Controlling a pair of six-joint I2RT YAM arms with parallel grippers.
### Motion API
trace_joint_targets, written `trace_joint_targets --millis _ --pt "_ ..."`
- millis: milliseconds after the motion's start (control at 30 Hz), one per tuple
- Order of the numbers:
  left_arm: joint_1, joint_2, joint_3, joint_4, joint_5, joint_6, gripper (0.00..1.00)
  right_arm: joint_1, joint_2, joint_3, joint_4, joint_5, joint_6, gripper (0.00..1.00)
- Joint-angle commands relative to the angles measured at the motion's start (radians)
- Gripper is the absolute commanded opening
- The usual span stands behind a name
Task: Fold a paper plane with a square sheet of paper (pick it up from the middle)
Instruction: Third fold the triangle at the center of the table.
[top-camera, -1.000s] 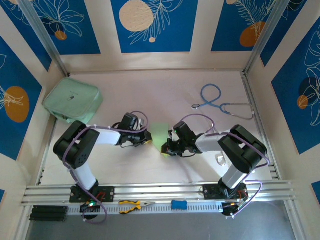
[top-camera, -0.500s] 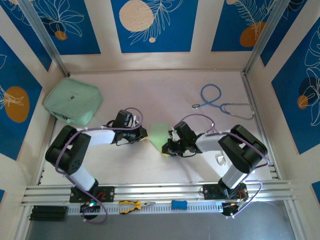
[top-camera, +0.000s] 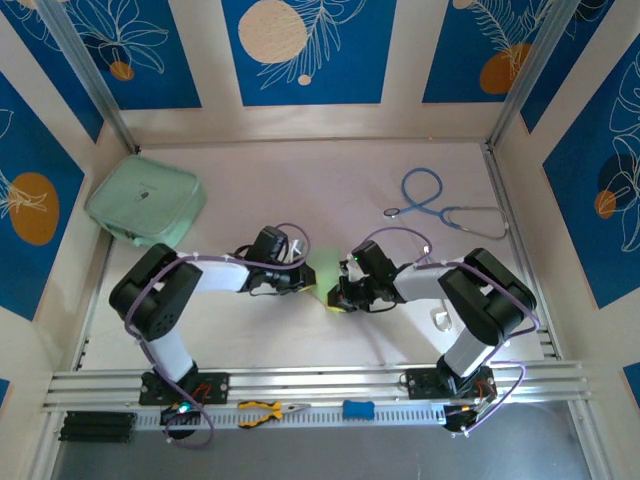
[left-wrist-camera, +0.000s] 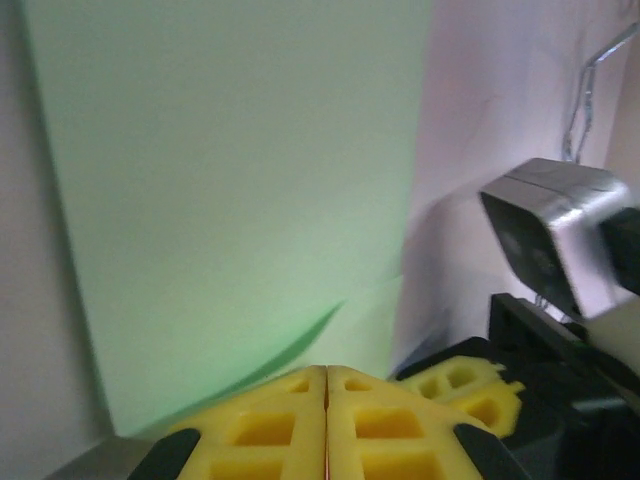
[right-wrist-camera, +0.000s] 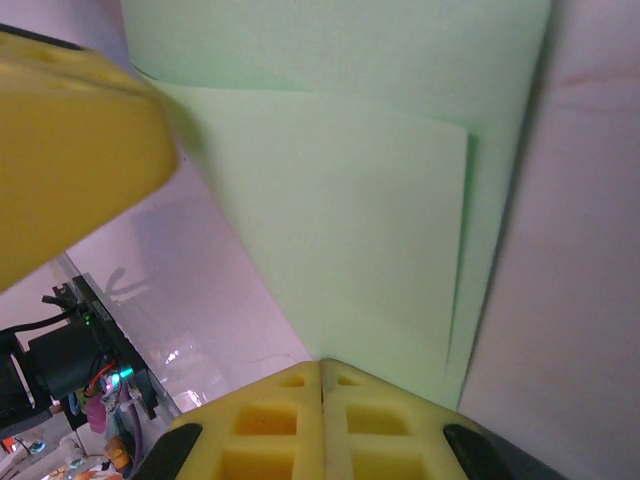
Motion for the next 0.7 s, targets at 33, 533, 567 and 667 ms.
trace_joint_targets --millis 33,533,567,667 --pt "-0.006 0.040 0.032 -0.049 -0.025 0.010 0.08 -0.012 -0.007 -0.007 -0.117 0.024 -0.019 0.01" --pt "-0.005 0.056 0.054 -0.191 -0.062 0.073 0.06 0.035 0.015 0.127 -0.104 0.019 -0.029 0.07" --pt "-0.005 0.055 0.055 -0.193 -0.062 0.075 0.06 0.037 0.034 0.130 -0.103 0.021 -0.028 0.07" --pt "-0.005 0.055 0.054 -0.199 -0.065 0.078 0.05 0.044 0.069 0.124 -0.100 0.019 -0.030 0.08"
